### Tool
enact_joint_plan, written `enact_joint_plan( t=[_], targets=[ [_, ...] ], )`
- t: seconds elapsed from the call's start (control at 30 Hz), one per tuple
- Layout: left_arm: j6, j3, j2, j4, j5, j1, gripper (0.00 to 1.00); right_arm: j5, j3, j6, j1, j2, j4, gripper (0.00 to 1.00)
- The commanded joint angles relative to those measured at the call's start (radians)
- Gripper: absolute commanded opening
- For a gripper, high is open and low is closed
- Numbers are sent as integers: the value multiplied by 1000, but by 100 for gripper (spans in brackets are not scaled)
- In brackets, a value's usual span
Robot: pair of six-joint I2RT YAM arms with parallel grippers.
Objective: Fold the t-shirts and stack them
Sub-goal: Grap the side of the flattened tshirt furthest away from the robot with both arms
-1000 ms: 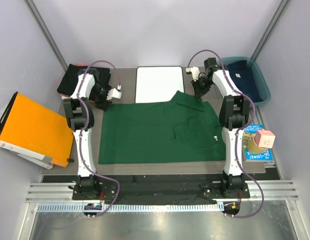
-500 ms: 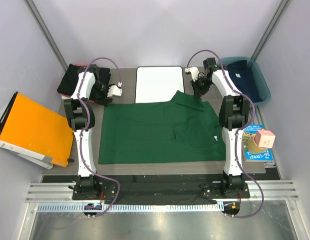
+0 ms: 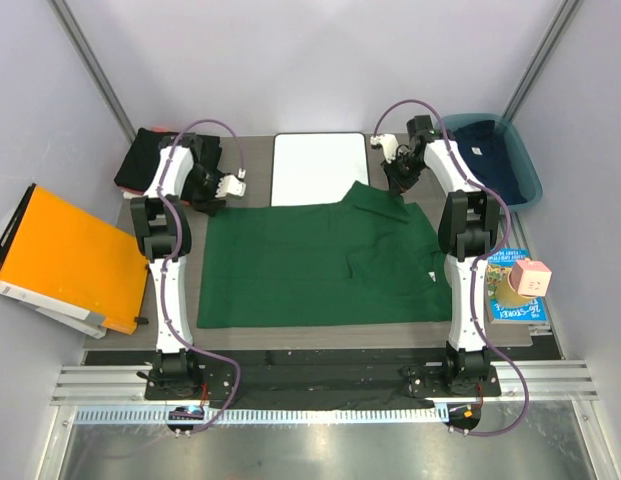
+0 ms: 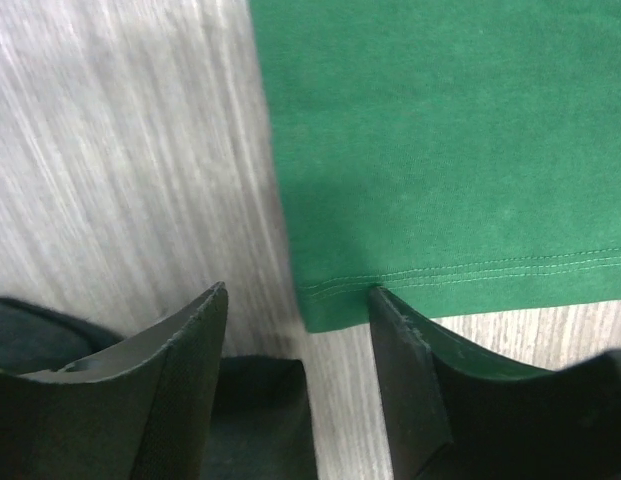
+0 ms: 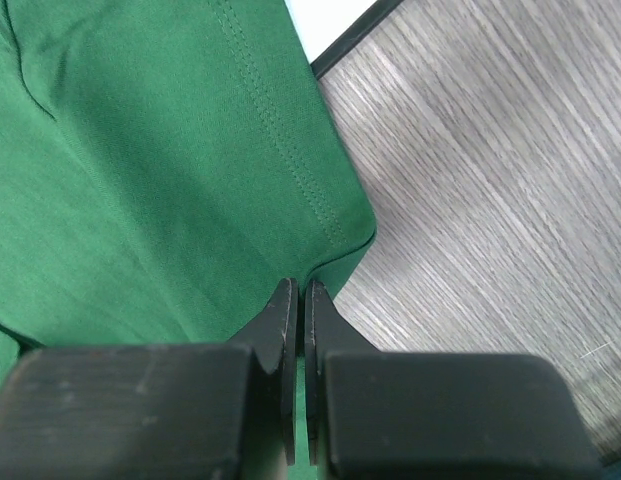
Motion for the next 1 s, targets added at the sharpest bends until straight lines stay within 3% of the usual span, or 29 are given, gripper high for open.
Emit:
enact_joint_plan(
  t=[0.0,0.23,0.3,0.37,0.63,0.97],
  targets=[
    [-4,-10,38,-130,-35,-10,58,5,47,-6,11,-56,-4,1],
    [-39,-16,71,-74,-84,-25,43,9,39,-4,11,-67,-4,1],
    [-48,-21,74,-58,-96,-31,28,10,36,-4,13,-72,-4,1],
    [-71,-33,71,-45,-105,-31,0,12,34,-6,11,-72,-5,1],
    [-123,-142,-35,31,-70,-31,0,12,47,-23,13,-83,-8,1],
    [-303,-283,-267,366,-50,-60,0,-8,157,-46,7,-124,24,1]
  ],
)
